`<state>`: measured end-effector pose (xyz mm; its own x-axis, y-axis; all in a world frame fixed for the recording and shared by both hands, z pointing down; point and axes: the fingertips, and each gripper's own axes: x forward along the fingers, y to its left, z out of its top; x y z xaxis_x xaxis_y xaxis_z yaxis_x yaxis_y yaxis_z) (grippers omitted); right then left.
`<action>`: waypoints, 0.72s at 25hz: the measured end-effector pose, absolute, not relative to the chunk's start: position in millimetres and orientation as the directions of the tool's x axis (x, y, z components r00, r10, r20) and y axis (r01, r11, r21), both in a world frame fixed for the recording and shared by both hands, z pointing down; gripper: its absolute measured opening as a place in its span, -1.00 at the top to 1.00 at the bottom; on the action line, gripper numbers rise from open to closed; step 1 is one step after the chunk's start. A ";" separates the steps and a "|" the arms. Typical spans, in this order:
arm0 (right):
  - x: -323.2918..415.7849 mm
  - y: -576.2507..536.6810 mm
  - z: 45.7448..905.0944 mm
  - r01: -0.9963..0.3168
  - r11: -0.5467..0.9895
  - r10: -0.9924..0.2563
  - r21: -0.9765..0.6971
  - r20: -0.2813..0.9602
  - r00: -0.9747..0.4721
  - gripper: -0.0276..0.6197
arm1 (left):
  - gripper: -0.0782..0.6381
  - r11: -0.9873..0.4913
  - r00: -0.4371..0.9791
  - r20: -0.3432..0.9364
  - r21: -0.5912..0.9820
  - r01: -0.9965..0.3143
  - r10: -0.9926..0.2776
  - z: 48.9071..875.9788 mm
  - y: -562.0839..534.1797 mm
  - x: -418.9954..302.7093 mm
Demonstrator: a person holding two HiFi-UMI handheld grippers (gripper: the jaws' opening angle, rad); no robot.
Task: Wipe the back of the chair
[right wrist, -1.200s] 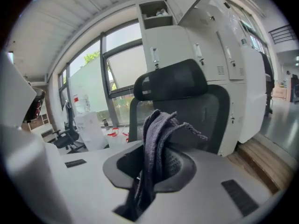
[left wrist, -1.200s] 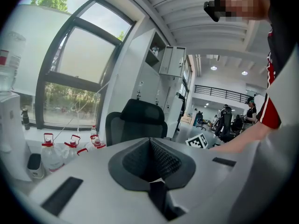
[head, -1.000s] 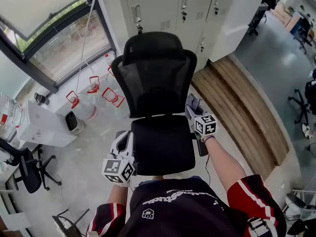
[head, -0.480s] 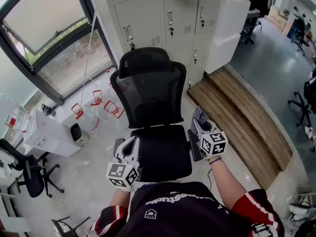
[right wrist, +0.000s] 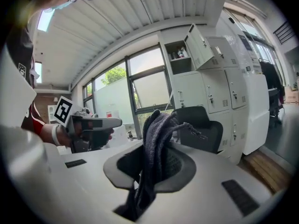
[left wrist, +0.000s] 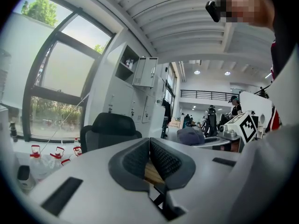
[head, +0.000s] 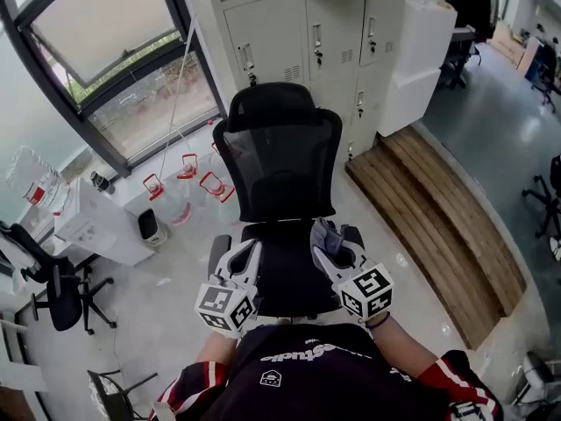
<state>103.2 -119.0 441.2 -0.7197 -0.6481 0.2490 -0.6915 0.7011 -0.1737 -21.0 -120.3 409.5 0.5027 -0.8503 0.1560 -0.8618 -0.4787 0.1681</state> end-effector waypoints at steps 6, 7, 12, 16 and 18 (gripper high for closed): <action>99.8 -81.4 450.5 -0.643 0.736 -0.597 -0.210 0.245 -0.763 0.71 | 0.71 -0.409 0.447 0.191 0.210 -0.888 -0.874 419.0 -68.0 -29.8; 100.6 -78.6 454.6 -0.642 0.735 -0.594 -0.215 0.252 -0.764 0.71 | 0.71 -0.396 0.436 0.203 0.209 -0.894 -0.877 421.9 -60.5 -31.7; 94.5 -60.3 469.5 -0.624 0.737 -0.566 -0.260 0.266 -0.780 0.71 | 0.71 -0.348 0.393 0.242 0.208 -0.914 -0.887 430.0 -29.4 -44.7; 83.9 -49.4 472.7 -0.609 0.747 -0.550 -0.265 0.267 -0.791 0.71 | 0.71 -0.322 0.372 0.262 0.216 -0.922 -0.890 436.1 -15.6 -55.9; 78.9 -45.4 475.3 -0.609 0.745 -0.548 -0.272 0.272 -0.791 0.71 | 0.71 -0.318 0.372 0.272 0.221 -0.922 -0.888 440.2 -9.5 -60.0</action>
<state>78.9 -45.4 475.3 -0.7912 -0.5479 0.2717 -0.6093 0.7447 -0.2725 -60.0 -9.5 440.2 0.3716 -0.8877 0.2717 -0.9219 -0.3182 0.2211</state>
